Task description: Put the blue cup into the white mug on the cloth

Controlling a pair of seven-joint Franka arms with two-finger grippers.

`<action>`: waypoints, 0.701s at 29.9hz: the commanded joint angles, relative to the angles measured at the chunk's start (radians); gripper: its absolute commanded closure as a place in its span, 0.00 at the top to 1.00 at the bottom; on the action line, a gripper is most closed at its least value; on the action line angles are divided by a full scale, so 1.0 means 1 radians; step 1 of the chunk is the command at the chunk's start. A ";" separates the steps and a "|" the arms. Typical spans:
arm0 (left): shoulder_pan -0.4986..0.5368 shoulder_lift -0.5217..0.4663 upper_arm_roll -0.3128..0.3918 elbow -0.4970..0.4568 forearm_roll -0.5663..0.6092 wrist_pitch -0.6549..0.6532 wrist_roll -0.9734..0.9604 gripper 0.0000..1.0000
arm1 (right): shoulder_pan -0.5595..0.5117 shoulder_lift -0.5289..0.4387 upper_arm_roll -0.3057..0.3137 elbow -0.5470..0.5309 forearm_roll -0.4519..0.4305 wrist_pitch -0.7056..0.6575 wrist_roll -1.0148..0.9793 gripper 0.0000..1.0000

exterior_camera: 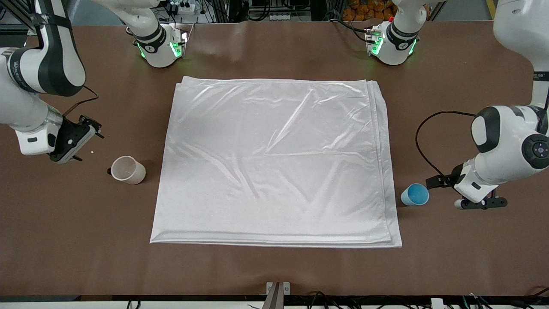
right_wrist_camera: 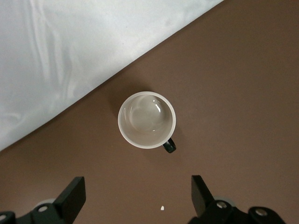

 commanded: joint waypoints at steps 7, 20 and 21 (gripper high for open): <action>-0.005 0.069 -0.007 0.007 -0.006 0.040 -0.004 1.00 | -0.027 0.079 0.006 -0.028 -0.051 0.108 -0.296 1.00; -0.004 0.109 -0.009 0.008 0.022 0.083 0.022 1.00 | -0.031 0.188 0.006 -0.025 -0.121 0.255 -0.512 1.00; -0.002 0.109 -0.009 0.008 0.022 0.089 0.031 1.00 | -0.034 0.195 0.006 -0.025 -0.121 0.269 -0.535 1.00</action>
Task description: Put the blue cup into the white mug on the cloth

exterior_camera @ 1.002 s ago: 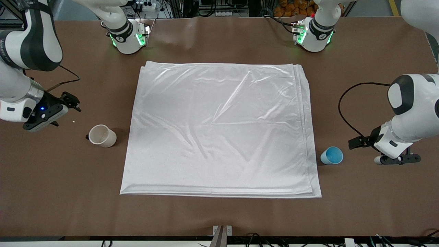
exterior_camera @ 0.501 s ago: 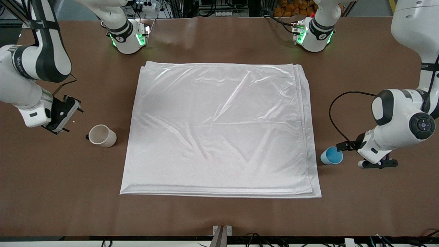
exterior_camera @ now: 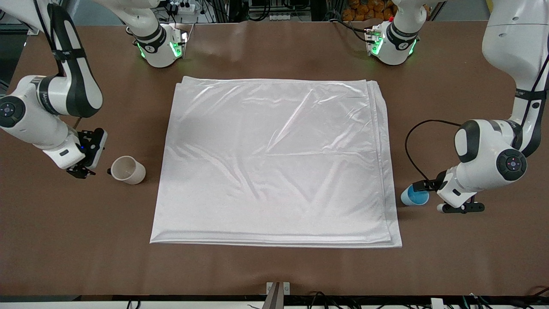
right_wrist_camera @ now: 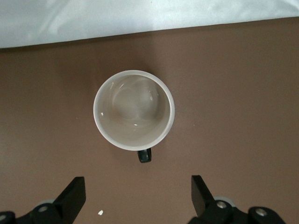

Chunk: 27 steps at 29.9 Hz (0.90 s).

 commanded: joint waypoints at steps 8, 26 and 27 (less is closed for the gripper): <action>0.008 0.032 -0.004 0.008 0.022 0.062 0.039 0.81 | -0.049 0.107 0.005 0.004 -0.019 0.157 -0.202 1.00; 0.014 0.054 -0.004 0.009 0.017 0.077 0.093 0.30 | -0.073 0.183 0.008 -0.003 -0.009 0.216 -0.286 1.00; 0.011 0.054 -0.004 0.008 0.017 0.082 0.093 0.26 | -0.075 0.188 0.008 -0.003 -0.009 0.216 -0.286 1.00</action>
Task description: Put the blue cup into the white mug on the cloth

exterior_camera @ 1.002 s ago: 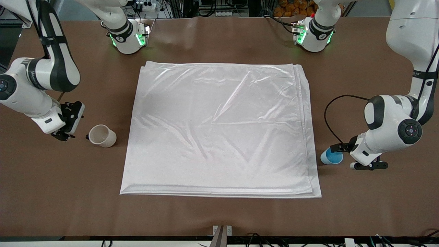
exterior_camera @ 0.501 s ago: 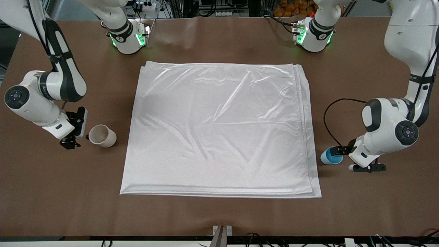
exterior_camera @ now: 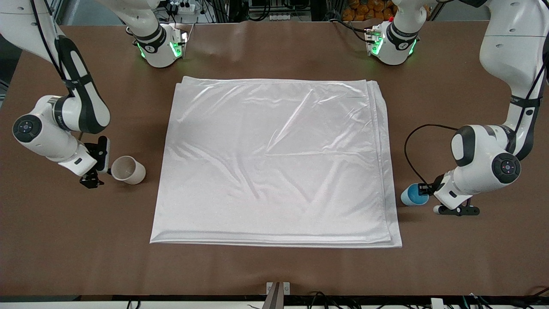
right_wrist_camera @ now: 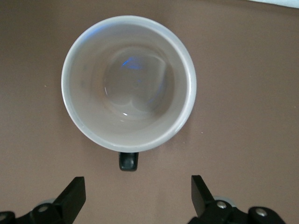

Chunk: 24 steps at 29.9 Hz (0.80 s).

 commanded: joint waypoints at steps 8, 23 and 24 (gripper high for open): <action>-0.007 0.017 -0.006 0.005 0.018 0.037 0.011 0.00 | -0.016 0.046 0.011 -0.004 -0.003 0.048 -0.020 1.00; -0.016 -0.104 -0.033 -0.023 0.017 -0.032 0.000 0.00 | -0.016 0.105 0.014 -0.041 0.001 0.167 -0.010 1.00; -0.016 -0.129 -0.035 -0.020 0.017 -0.056 0.006 0.00 | -0.016 0.105 0.014 -0.045 0.001 0.171 -0.010 1.00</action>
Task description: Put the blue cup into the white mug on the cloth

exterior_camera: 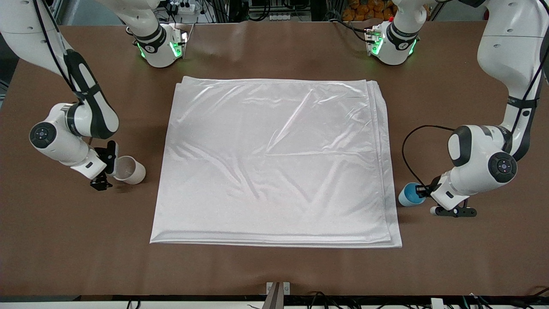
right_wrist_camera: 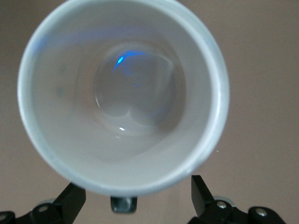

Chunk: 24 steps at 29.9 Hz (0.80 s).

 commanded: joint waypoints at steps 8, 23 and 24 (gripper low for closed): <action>-0.004 -0.307 -0.017 -0.018 0.018 -0.226 0.040 0.00 | -0.016 0.008 0.014 -0.038 0.005 0.060 -0.009 0.97; -0.010 -0.382 -0.130 0.129 -0.009 -0.423 0.023 0.00 | -0.022 0.002 0.014 -0.033 0.005 0.058 -0.011 0.16; -0.008 -0.382 -0.133 0.129 -0.012 -0.424 0.025 0.00 | -0.027 0.002 0.014 -0.032 0.005 0.058 -0.011 0.13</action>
